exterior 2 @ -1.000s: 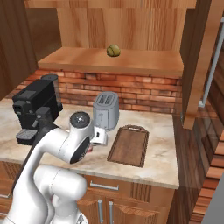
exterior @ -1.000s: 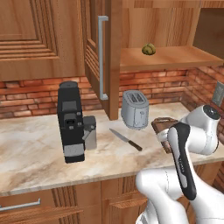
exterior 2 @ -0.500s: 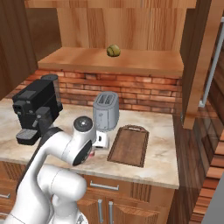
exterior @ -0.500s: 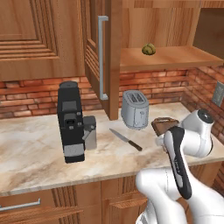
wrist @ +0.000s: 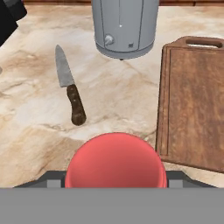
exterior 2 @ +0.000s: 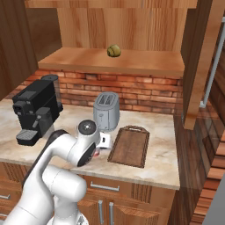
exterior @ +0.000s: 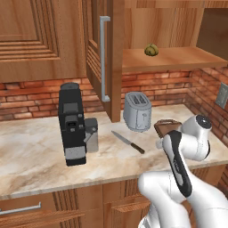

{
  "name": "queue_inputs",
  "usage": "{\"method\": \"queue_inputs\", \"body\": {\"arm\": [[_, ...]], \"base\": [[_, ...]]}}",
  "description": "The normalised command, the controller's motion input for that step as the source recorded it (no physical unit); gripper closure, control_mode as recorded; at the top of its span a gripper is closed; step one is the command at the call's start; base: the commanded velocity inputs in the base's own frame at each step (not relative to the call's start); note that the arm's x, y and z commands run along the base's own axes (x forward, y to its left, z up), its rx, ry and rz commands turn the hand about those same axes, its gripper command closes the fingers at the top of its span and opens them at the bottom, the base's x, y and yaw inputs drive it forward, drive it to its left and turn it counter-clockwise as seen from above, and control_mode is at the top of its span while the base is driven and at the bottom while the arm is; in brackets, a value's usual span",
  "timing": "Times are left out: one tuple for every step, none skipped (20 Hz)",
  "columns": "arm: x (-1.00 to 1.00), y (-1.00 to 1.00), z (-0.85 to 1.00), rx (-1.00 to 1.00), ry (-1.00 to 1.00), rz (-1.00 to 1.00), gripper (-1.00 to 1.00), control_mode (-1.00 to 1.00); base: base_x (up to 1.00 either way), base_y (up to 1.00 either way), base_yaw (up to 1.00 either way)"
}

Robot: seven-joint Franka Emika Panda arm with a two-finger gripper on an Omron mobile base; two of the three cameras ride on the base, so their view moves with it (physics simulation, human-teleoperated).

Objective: Pick the bread, place it on the cutting board, pick the jam, place it on the counter, and close the cabinet.

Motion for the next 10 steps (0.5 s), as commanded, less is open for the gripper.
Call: {"method": "queue_inputs", "body": {"arm": [[0.39, 0.00, -0.29, 0.00, -0.03, 0.00, 1.00, -1.00], [0.39, 0.00, -0.29, 0.00, -0.04, 0.00, 1.00, -1.00], [0.38, 0.00, -0.29, 0.00, -0.04, 0.00, 1.00, -1.00], [0.36, 0.00, -0.27, 0.00, -0.04, 0.00, 1.00, -1.00], [0.35, 0.00, -0.28, 0.00, -0.03, 0.00, 1.00, -1.00], [0.36, 0.00, -0.28, 0.00, -0.04, 0.00, 1.00, -1.00], [0.34, 0.00, -0.28, 0.00, -0.04, 0.00, 1.00, -1.00], [0.34, 0.00, -0.30, 0.00, -0.04, 0.00, 1.00, -1.00], [0.35, 0.00, -0.31, 0.00, -0.04, 0.00, 1.00, -1.00], [0.35, 0.00, -0.31, 0.00, -0.03, 0.00, 1.00, -1.00]], "base": [[0.00, 0.00, 0.00], [0.00, 0.00, 0.00], [0.00, 0.00, 0.00], [0.00, 0.00, 0.00], [0.00, 0.00, 0.00], [0.00, 0.00, 0.00], [0.00, 0.00, 0.00], [0.00, 0.00, 0.00], [0.00, 0.00, 0.00], [0.00, 0.00, 0.00]]}}
